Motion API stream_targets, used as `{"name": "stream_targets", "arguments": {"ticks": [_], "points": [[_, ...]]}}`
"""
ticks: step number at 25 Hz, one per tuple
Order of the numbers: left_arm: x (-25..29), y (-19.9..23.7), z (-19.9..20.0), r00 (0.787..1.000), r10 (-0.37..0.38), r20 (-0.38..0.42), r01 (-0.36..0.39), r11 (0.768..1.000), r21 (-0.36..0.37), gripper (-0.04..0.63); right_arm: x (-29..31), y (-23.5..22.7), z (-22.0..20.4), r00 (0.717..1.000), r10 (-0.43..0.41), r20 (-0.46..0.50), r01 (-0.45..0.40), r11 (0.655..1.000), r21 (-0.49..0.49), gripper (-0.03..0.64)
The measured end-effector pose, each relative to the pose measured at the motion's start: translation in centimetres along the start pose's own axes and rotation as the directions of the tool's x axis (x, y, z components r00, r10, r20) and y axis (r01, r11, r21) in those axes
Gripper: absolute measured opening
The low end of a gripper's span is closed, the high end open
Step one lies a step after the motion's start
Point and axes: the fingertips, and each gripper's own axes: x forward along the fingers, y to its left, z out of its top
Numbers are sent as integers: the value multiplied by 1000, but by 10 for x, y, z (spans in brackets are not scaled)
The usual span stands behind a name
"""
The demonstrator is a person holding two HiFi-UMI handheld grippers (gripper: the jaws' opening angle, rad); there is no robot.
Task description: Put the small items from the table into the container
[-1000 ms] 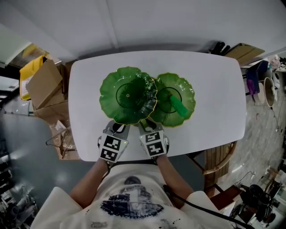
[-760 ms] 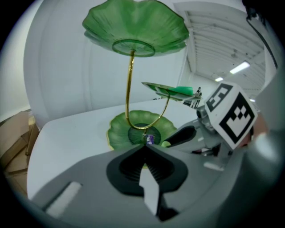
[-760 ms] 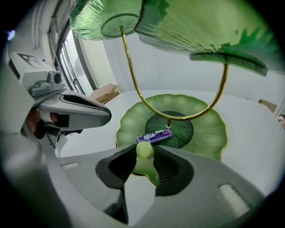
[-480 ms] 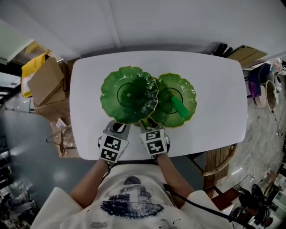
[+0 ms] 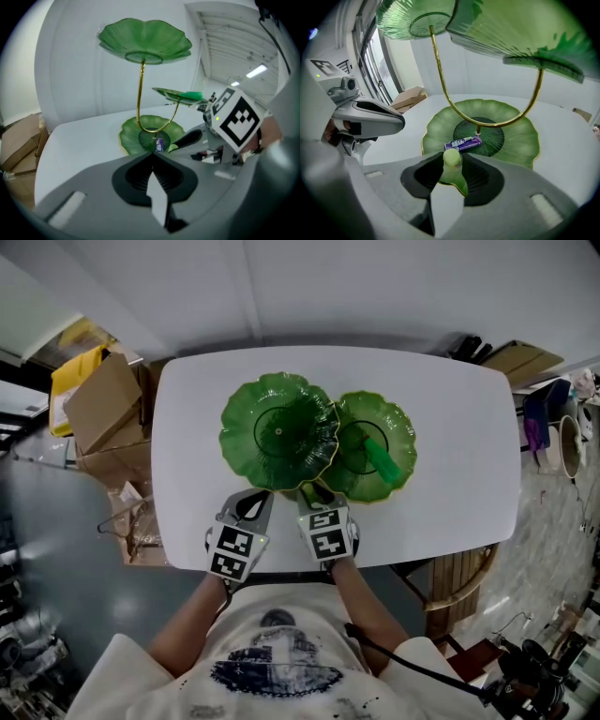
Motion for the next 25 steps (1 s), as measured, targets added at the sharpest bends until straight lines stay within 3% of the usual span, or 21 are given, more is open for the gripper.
{"name": "stream_targets", "arguments": {"ticks": [15, 25], "points": [[-22, -7, -5, 999, 43, 25, -43, 999, -9, -10, -17, 11, 1, 998, 21, 57, -23, 999, 24, 123], [-30, -43, 2, 997, 66, 45, -66, 998, 8, -10, -65, 0, -26, 993, 41, 108, -46, 998, 43, 123]]}}
